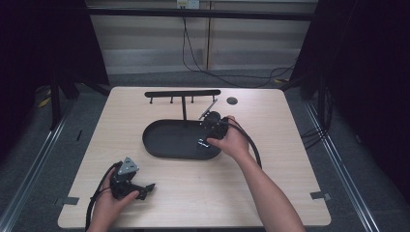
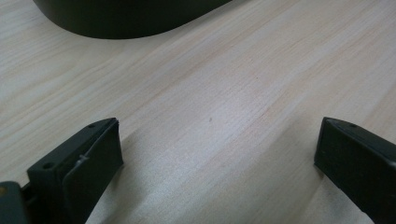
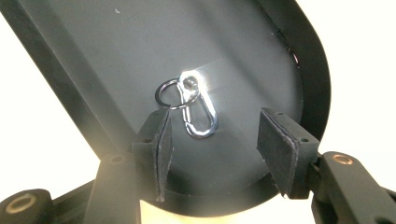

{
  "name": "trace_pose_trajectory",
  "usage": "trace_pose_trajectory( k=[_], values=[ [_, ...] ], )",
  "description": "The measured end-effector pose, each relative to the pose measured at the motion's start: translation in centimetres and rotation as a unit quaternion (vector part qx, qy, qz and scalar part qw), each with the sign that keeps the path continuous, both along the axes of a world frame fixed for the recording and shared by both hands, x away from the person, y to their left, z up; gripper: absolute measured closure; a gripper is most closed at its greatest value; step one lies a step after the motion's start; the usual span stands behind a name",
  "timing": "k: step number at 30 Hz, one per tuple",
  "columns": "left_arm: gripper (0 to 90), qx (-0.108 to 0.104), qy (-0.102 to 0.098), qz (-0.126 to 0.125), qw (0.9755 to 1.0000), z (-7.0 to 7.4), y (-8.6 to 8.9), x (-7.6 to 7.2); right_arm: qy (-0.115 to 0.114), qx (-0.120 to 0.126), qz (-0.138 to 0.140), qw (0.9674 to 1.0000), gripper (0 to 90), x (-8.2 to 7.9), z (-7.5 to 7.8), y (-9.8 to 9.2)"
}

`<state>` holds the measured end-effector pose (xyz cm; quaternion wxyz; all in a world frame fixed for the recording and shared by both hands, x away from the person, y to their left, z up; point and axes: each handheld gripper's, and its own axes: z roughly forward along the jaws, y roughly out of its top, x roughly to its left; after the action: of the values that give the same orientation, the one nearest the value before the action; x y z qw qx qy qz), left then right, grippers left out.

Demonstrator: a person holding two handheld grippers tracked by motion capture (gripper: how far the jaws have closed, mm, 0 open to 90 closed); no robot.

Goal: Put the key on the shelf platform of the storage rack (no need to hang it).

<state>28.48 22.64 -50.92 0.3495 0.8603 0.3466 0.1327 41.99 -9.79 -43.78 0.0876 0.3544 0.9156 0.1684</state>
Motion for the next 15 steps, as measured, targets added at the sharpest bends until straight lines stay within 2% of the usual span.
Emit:
trace_pose_trajectory(
  k=[6,15],
  values=[
    [0.4,0.0,0.0,0.0,1.0,0.0,0.0,0.0,0.01,0.002,0.003,0.9999,42.0,-0.4,0.3,-0.2],
    [0.4,0.0,-0.001,0.0,1.0,0.0,0.0,0.0,0.007,0.011,0.003,0.9999,33.9,-1.1,0.9,-1.0]
  ],
)
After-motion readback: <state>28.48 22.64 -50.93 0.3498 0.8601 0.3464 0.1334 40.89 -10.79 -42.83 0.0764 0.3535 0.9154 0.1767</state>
